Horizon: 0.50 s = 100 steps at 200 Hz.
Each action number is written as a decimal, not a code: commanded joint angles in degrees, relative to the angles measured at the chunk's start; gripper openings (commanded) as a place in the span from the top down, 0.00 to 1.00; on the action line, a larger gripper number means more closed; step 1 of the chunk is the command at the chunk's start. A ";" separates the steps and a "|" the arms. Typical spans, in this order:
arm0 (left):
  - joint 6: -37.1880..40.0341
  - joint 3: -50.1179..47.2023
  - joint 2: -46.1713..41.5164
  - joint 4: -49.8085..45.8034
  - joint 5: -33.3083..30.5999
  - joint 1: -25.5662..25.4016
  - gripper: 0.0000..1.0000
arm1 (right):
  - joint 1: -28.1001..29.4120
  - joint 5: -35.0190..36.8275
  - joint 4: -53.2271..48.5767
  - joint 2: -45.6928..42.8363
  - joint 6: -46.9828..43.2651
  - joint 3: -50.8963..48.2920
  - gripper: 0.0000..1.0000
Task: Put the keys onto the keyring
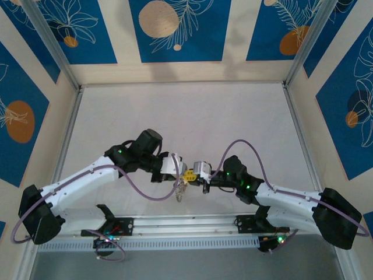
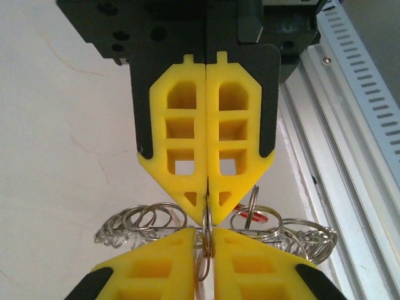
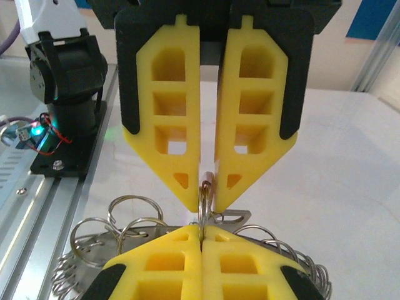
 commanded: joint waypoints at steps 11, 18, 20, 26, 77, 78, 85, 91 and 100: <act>-2.09 -2.50 -1.91 5.31 4.33 1.55 0.86 | -0.47 -2.07 12.56 -0.76 1.37 -1.58 1.00; -2.18 -2.67 -1.92 5.46 4.56 1.74 0.85 | -0.65 -2.50 12.66 -0.76 1.46 -1.60 1.00; -2.18 -2.73 -1.89 5.47 4.67 1.74 0.86 | -0.69 -2.64 12.70 -0.76 1.46 -1.60 1.00; -2.09 -2.86 -1.96 5.68 5.06 1.95 0.85 | -0.81 -3.02 12.90 -0.76 1.55 -1.60 1.00; -2.10 -3.35 -2.25 6.83 6.36 2.73 0.97 | -1.17 -4.11 13.99 -0.05 2.17 -1.67 1.00; -2.05 -3.28 -2.24 6.72 6.27 2.72 0.98 | -1.21 -4.12 13.63 -0.05 2.13 -1.63 1.00; -1.81 -2.57 -2.08 5.77 5.25 2.74 1.00 | -1.16 -3.76 11.13 -0.26 1.51 -0.99 0.99; -1.35 -1.65 -1.77 4.33 4.36 2.73 1.00 | -1.23 -2.98 7.70 -0.68 0.65 -0.19 0.94; -0.40 0.27 -1.01 1.44 2.81 2.75 1.00 | -1.17 -1.97 2.60 -1.25 -1.10 1.00 0.90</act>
